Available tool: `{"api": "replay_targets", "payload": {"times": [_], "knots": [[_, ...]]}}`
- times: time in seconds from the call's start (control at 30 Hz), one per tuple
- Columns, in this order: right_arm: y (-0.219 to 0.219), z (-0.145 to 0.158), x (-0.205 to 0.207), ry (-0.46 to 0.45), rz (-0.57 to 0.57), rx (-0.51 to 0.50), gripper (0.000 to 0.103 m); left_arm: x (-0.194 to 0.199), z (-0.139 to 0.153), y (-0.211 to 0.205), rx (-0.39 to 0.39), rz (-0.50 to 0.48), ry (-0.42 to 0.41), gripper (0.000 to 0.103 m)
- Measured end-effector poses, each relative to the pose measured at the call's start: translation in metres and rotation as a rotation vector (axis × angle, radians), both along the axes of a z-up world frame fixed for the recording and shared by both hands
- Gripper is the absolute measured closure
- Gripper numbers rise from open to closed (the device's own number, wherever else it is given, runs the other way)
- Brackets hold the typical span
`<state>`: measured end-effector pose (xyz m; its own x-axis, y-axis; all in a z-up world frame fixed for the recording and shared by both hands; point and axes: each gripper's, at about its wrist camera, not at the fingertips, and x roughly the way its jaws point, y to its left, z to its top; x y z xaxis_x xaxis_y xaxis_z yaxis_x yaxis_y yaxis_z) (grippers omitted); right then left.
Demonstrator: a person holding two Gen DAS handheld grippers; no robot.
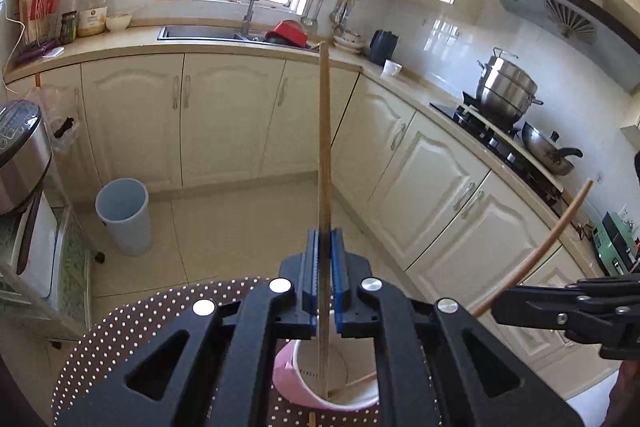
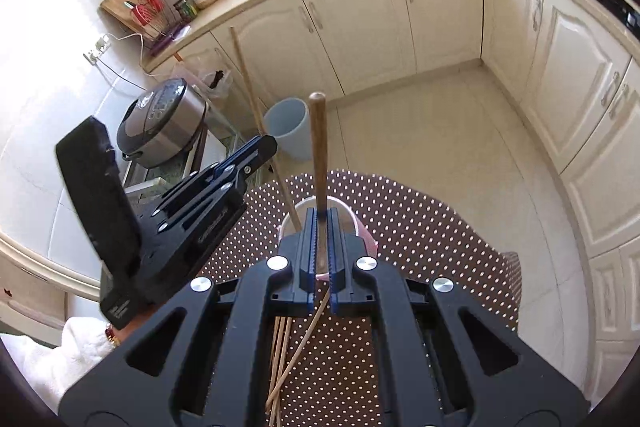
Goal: Organize utensils
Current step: 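Lift both held chopsticks upright and carry them over the pink cup, then open both grippers to drop the chopsticks into the pink cup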
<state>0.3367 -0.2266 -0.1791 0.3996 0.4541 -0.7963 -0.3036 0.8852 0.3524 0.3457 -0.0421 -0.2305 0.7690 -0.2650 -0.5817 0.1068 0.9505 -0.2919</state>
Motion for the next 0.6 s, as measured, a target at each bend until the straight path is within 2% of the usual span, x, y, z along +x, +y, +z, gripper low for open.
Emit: {"api": "replay_targets", "payload": {"times": [0.23, 0.3, 0.33, 0.37, 0.6], "knots": [[0.01, -0.025, -0.002, 0.049, -0.009, -0.002, 0.097, -0.01, -0.009, 0.001, 0.004, -0.03, 0.049, 0.096], [0.01, -0.029, -0.002, 0.066, -0.022, 0.005, 0.097, -0.011, -0.01, 0.003, 0.001, -0.032, 0.072, 0.09], [0.01, -0.031, -0.002, 0.078, -0.025, 0.007, 0.097, -0.013, -0.01, 0.005, 0.0, -0.028, 0.079, 0.081], [0.011, -0.032, -0.003, 0.081, -0.028, 0.01, 0.097, -0.016, -0.01, 0.008, -0.003, -0.023, 0.077, 0.079], [0.013, -0.028, -0.012, 0.084, -0.052, 0.001, 0.095, -0.034, -0.006, 0.018, 0.002, -0.021, 0.106, 0.077]]}}
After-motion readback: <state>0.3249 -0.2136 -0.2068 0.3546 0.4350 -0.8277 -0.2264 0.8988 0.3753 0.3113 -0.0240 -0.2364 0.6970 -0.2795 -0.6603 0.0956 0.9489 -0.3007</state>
